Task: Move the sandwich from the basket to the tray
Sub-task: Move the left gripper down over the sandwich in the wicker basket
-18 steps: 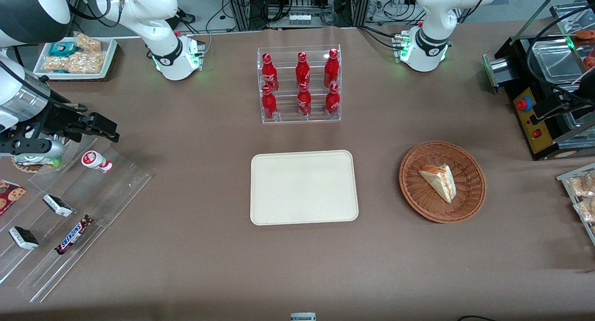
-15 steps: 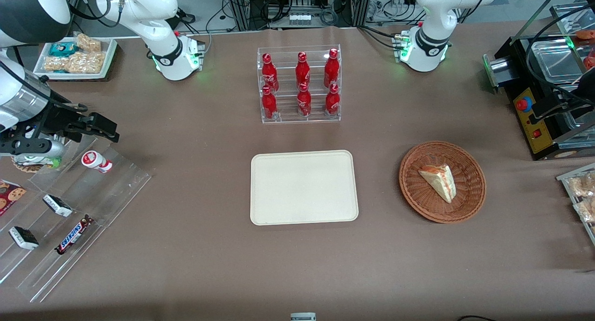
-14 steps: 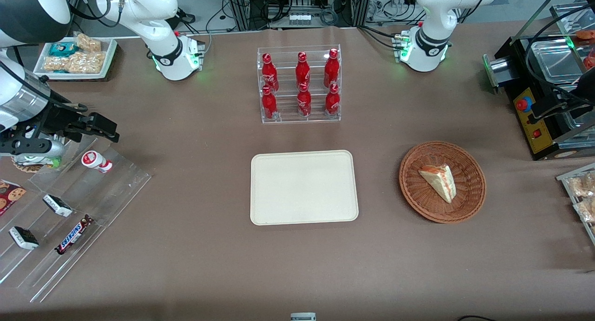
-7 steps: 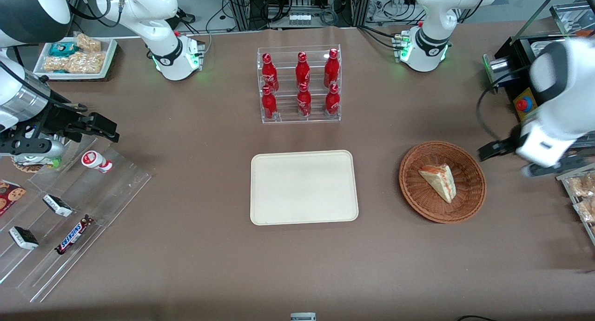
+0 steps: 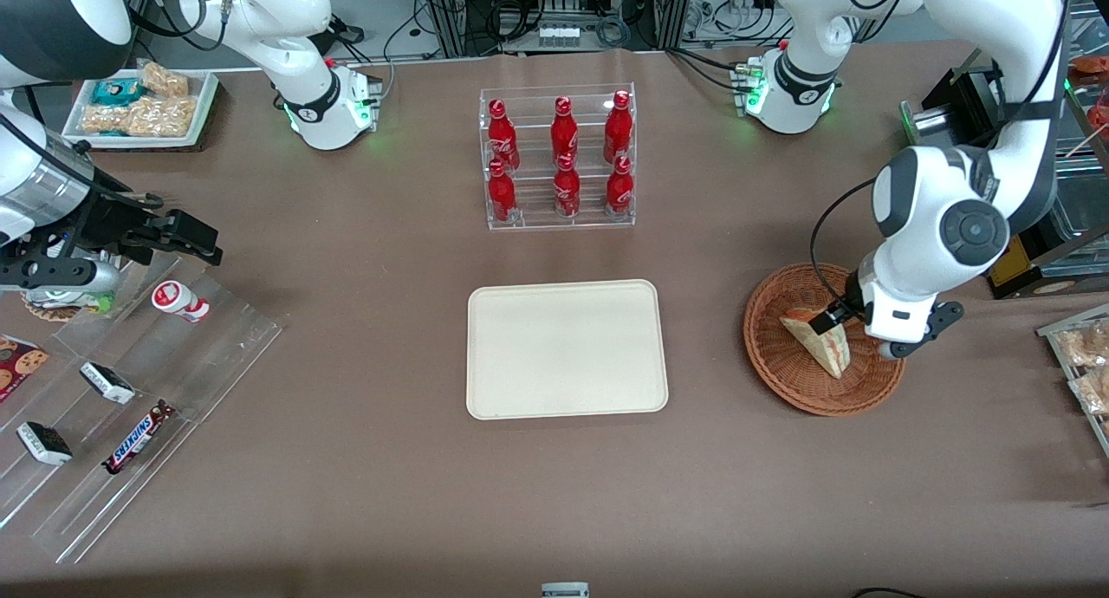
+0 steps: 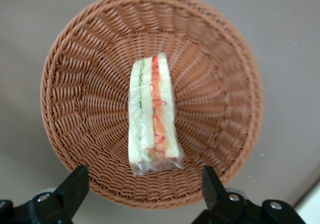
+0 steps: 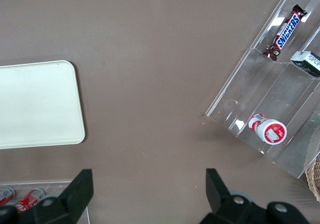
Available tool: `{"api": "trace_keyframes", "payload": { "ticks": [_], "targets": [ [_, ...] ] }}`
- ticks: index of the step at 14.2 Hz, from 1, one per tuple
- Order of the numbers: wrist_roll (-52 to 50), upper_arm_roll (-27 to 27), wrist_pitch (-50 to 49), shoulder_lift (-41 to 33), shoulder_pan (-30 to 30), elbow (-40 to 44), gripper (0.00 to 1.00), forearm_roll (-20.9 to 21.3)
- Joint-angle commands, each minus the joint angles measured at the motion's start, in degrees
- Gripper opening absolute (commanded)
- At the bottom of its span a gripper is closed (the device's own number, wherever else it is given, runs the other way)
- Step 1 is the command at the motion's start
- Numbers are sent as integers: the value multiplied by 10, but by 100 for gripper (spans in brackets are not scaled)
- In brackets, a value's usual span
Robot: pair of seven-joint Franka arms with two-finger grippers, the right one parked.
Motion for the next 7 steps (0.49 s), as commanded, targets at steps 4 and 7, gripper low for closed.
{"api": "trace_keyframes", "payload": {
  "ticks": [4,7],
  "targets": [
    [-8,3,59,69,2,0,90,10],
    [-6,2,60,71,1,5,3,10]
  ]
}}
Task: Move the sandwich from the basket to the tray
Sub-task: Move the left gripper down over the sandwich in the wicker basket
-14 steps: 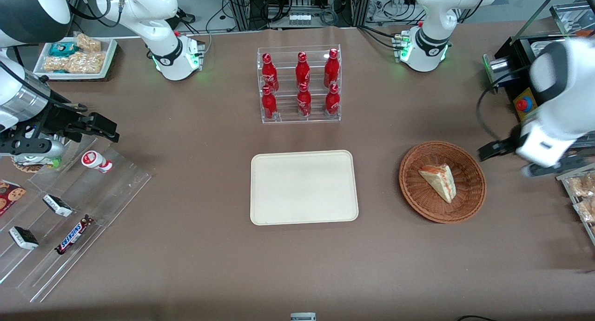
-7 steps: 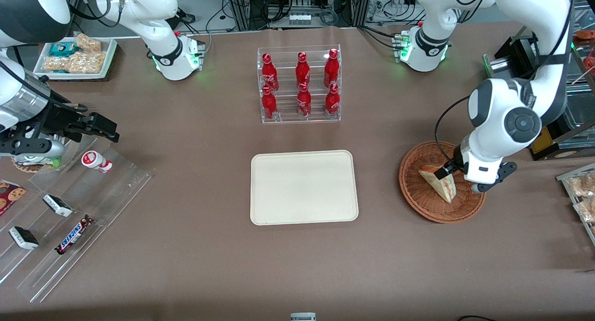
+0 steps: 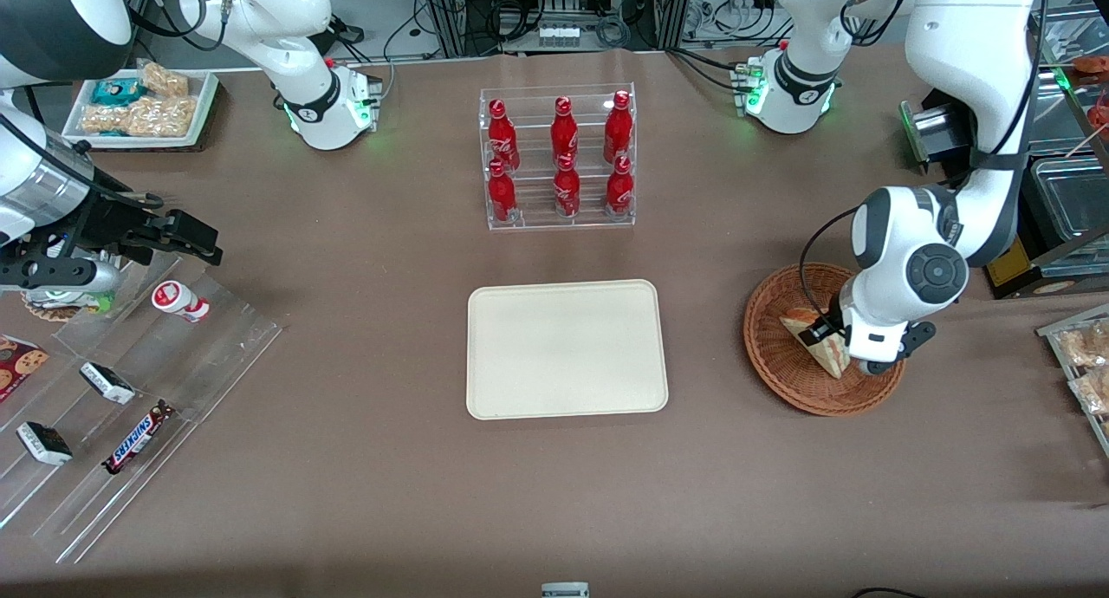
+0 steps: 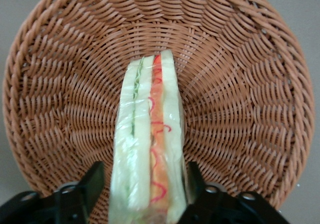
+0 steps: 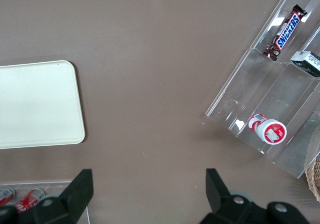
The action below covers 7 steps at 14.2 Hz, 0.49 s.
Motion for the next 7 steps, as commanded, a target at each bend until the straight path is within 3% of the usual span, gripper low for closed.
{"api": "trace_keyframes", "payload": {
  "ticks": [1,4,7],
  "targets": [
    [-5,-1,0,-4,-1,10,0,9],
    [-1,-7,-80,-43,-4,61,0,10],
    [-24,-90,-244,-58,-5,200,0,10]
  ]
}}
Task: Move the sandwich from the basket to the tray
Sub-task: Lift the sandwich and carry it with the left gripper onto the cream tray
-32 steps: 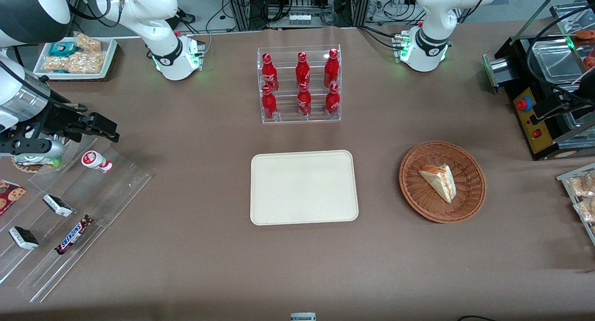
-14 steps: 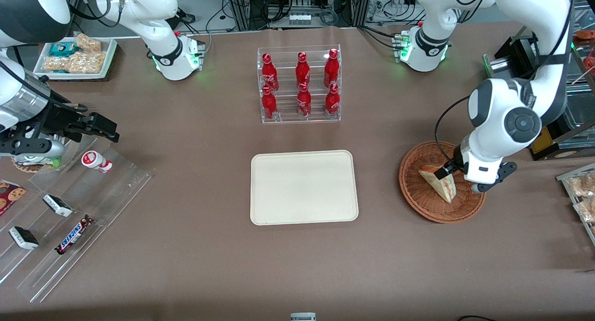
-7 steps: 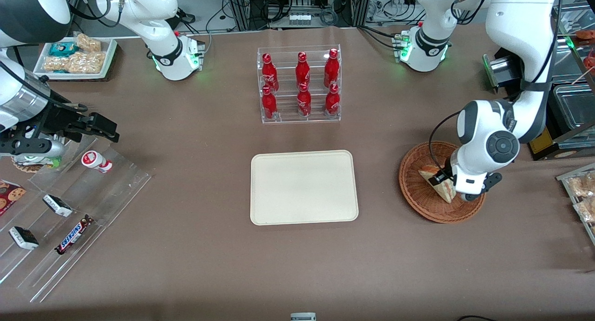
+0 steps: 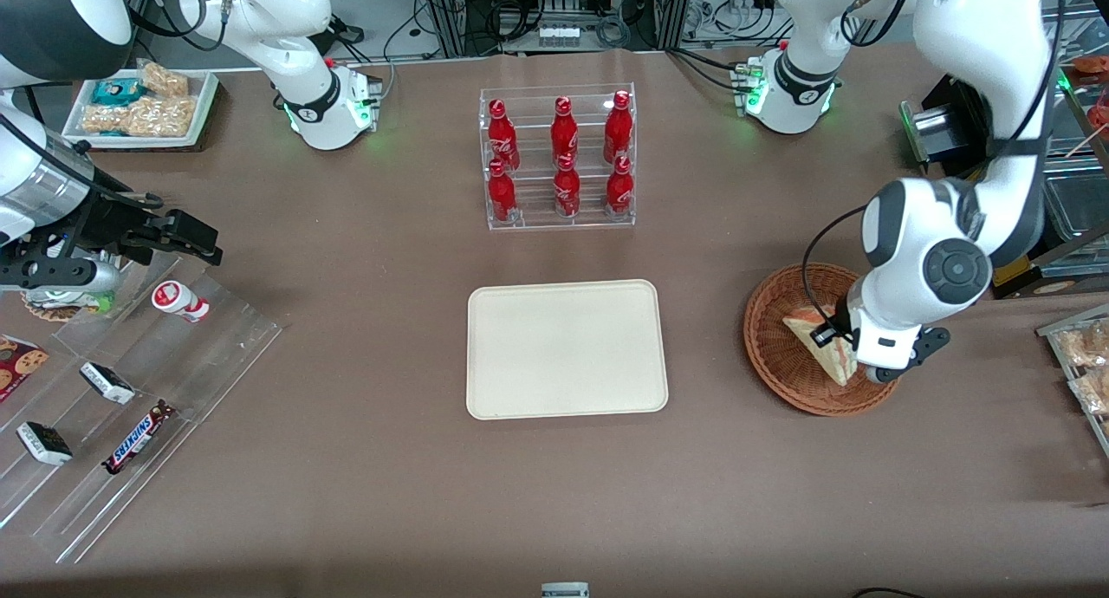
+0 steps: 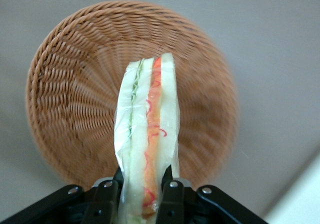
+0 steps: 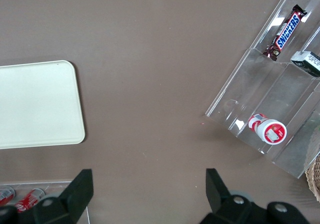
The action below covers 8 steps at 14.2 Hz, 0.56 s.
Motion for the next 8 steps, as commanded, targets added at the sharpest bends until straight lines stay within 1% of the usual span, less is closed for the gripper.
{"api": "trace_keyframes", "payload": {
  "ticks": [1,2,3,5,8],
  "targets": [
    [-36,-82,-104,-9,-17,111,0,13],
    [-35,-98,-103,-3,-42,113,1,34],
    [-46,-102,-96,10,-84,114,2,58],
    [-90,-102,-65,47,-152,128,2,64],
    [-119,-101,13,118,-213,156,1,69]
  ]
}}
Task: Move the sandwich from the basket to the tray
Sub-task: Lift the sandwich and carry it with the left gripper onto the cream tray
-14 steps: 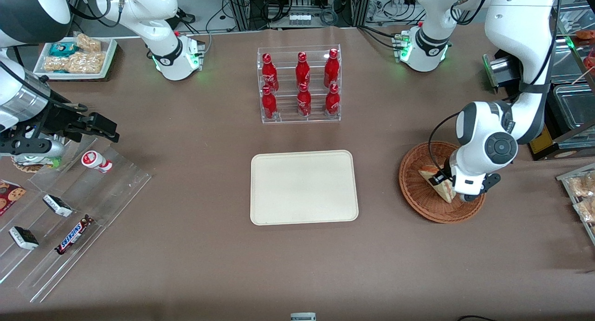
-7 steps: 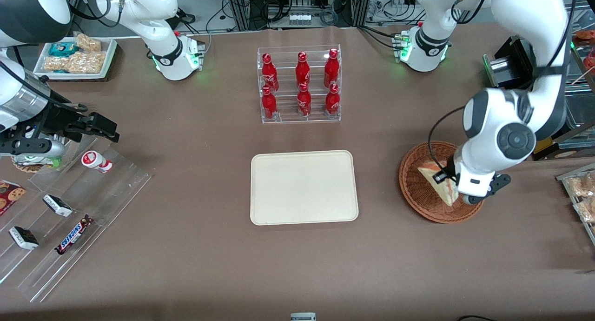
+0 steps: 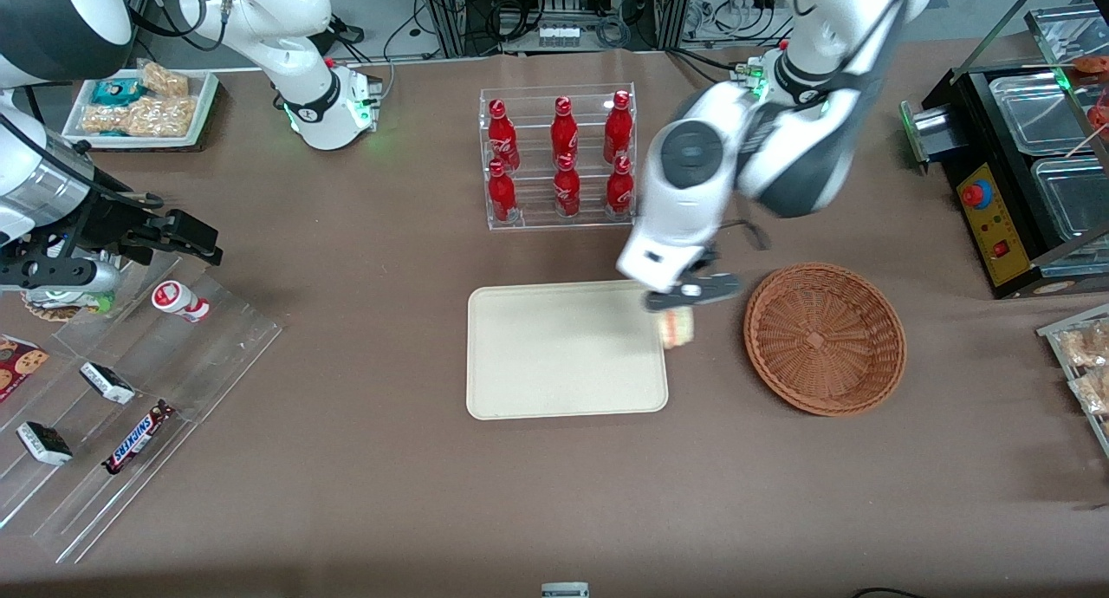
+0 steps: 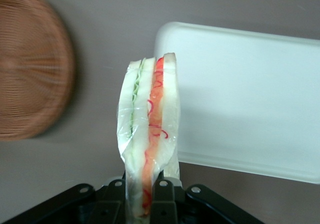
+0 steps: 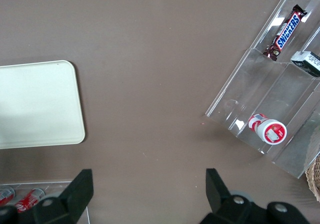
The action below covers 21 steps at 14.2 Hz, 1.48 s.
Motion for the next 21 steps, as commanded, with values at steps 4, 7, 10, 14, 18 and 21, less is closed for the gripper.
{"api": "trace_keyframes", "payload": {
  "ticks": [4,7,10,14,18,21],
  "targets": [
    [3,6,62,160,-66,122,1,46],
    [-3,8,90,200,-77,139,2,79],
    [-4,8,113,216,-84,139,9,81],
    [-5,10,114,230,-94,138,99,82],
    [-7,10,107,195,-75,139,100,79],
    [-26,8,58,117,-12,133,100,54]
  ]
}}
